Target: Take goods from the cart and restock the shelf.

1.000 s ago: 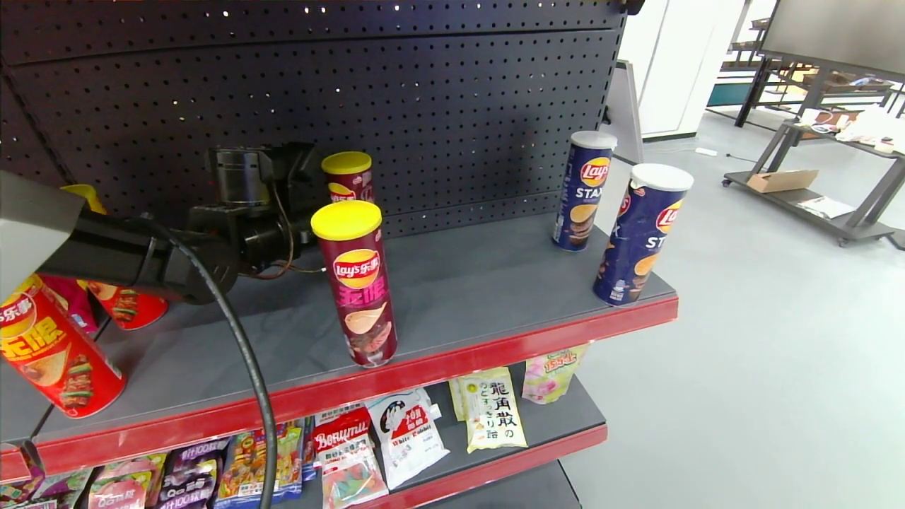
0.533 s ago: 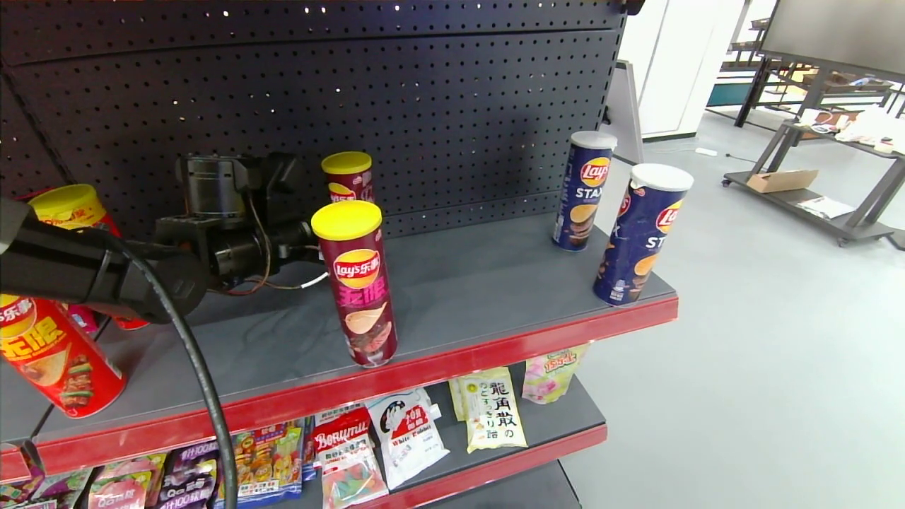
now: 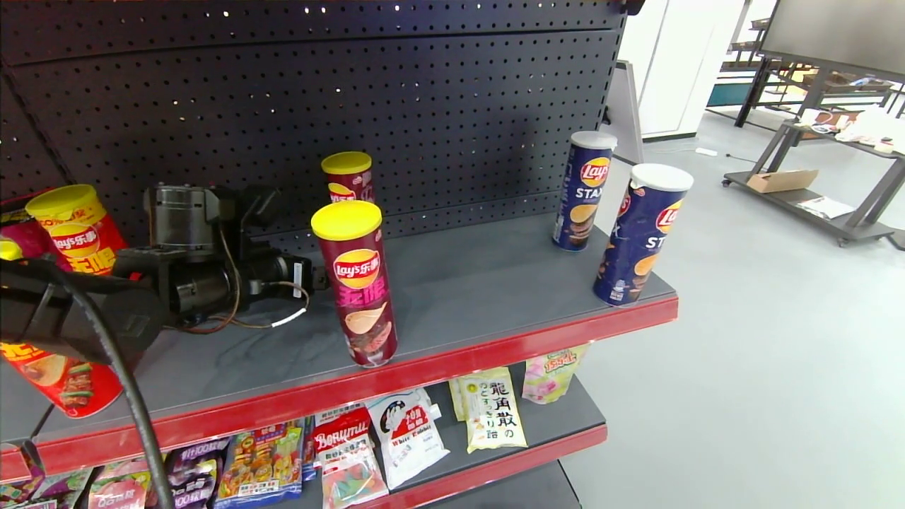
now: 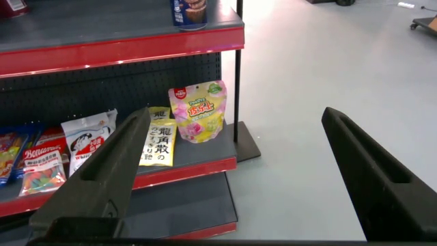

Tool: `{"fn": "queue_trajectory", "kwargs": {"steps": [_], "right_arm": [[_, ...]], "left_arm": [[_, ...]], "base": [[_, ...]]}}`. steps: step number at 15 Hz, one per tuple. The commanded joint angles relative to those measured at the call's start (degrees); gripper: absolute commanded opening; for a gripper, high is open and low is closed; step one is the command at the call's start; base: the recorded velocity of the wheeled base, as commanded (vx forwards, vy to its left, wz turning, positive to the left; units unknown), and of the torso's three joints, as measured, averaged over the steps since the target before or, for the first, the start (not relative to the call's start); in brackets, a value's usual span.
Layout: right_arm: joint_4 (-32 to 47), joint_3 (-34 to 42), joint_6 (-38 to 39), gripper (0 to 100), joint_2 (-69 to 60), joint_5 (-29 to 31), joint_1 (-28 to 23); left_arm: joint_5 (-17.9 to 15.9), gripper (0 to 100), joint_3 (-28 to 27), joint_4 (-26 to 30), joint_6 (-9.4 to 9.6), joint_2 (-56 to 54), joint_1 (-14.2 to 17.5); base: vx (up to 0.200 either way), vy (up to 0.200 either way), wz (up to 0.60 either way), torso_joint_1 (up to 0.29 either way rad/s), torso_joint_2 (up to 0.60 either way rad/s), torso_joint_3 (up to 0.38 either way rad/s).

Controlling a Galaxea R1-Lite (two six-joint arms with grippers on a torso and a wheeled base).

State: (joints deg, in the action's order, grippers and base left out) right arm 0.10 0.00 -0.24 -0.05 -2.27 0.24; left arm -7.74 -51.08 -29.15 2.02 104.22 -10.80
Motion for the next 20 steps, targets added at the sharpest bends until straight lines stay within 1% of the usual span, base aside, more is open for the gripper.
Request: {"fn": "queue_trajectory", "kwargs": {"steps": [1, 5, 6, 7, 8, 9, 10, 11, 12, 13, 14, 16, 17, 18, 19, 20], "right_arm": [[-0.01, 0.00, -0.02, 100, 0.05, -0.02, 0.02], [-0.01, 0.00, -0.02, 100, 0.05, -0.02, 0.02], [-0.01, 0.00, -0.02, 100, 0.05, -0.02, 0.02], [-0.01, 0.00, -0.02, 100, 0.05, -0.02, 0.02], [-0.01, 0.00, -0.02, 100, 0.05, -0.02, 0.02], [-0.01, 0.00, -0.02, 100, 0.05, -0.02, 0.02], [-0.01, 0.00, -0.02, 100, 0.05, -0.02, 0.02], [-0.01, 0.00, -0.02, 100, 0.05, -0.02, 0.02], [-0.01, 0.00, -0.02, 100, 0.05, -0.02, 0.02], [-0.01, 0.00, -0.02, 100, 0.05, -0.02, 0.02], [-0.01, 0.00, -0.02, 100, 0.05, -0.02, 0.02], [-0.01, 0.00, -0.02, 100, 0.05, -0.02, 0.02], [-0.01, 0.00, -0.02, 100, 0.05, -0.02, 0.02], [-0.01, 0.00, -0.02, 100, 0.05, -0.02, 0.02], [-0.01, 0.00, -0.02, 100, 0.05, -0.02, 0.02], [-0.01, 0.00, -0.02, 100, 0.05, -0.02, 0.02]], "left_arm": [[0.09, 100, 2.74, 1.64, 0.00, -4.46, 1.57], [0.18, 100, 7.92, 6.21, 0.09, -13.34, 2.54], [0.97, 100, 12.32, 8.67, 0.09, -20.37, 2.54], [1.15, 100, 13.37, 9.28, 0.09, -22.13, 2.54], [1.41, 100, 17.33, 12.27, 0.61, -30.13, 2.54], [1.41, 100, 18.56, 20.62, 1.05, -42.96, 2.63], [1.15, 100, 17.24, 28.36, 0.96, -50.52, 3.15], [0.80, 100, 16.19, 34.16, 0.96, -57.81, 3.42], [0.80, 100, 15.75, 39.26, 0.96, -64.84, 3.42], [0.71, 100, 15.39, 41.45, 0.96, -68.45, 3.42], [0.62, 100, 14.87, 44.88, 0.61, -74.86, 3.33], [1.94, 100, 15.83, 45.93, -1.32, -81.45, 3.51], [4.75, 100, 17.94, 45.93, -1.76, -85.06, 3.51], [7.13, 100, 18.82, 45.85, -1.76, -86.20, 3.51], [10.55, 100, 20.14, 45.85, -1.85, -87.34, 3.42], [11.17, 100, 21.02, 45.93, -2.46, -89.89, 3.42]], "base": [[0.000, 0.000, 0.00, 0.000, 0.00, 0.000], [0.000, 0.000, 0.00, 0.000, 0.00, 0.000], [0.000, 0.000, 0.00, 0.000, 0.00, 0.000], [0.000, 0.000, 0.00, 0.000, 0.00, 0.000], [0.000, 0.000, 0.00, 0.000, 0.00, 0.000], [0.000, 0.000, 0.00, 0.000, 0.00, 0.000], [0.000, 0.000, 0.00, 0.000, 0.00, 0.000], [0.000, 0.000, 0.00, 0.000, 0.00, 0.000], [0.000, 0.000, 0.00, 0.000, 0.00, 0.000], [0.000, 0.000, 0.00, 0.000, 0.00, 0.000], [0.000, 0.000, 0.00, 0.000, 0.00, 0.000], [0.000, 0.000, 0.00, 0.000, 0.00, 0.000], [0.000, 0.000, 0.00, 0.000, 0.00, 0.000], [0.000, 0.000, 0.00, 0.000, 0.00, 0.000], [0.000, 0.000, 0.00, 0.000, 0.00, 0.000], [0.000, 0.000, 0.00, 0.000, 0.00, 0.000]]}}
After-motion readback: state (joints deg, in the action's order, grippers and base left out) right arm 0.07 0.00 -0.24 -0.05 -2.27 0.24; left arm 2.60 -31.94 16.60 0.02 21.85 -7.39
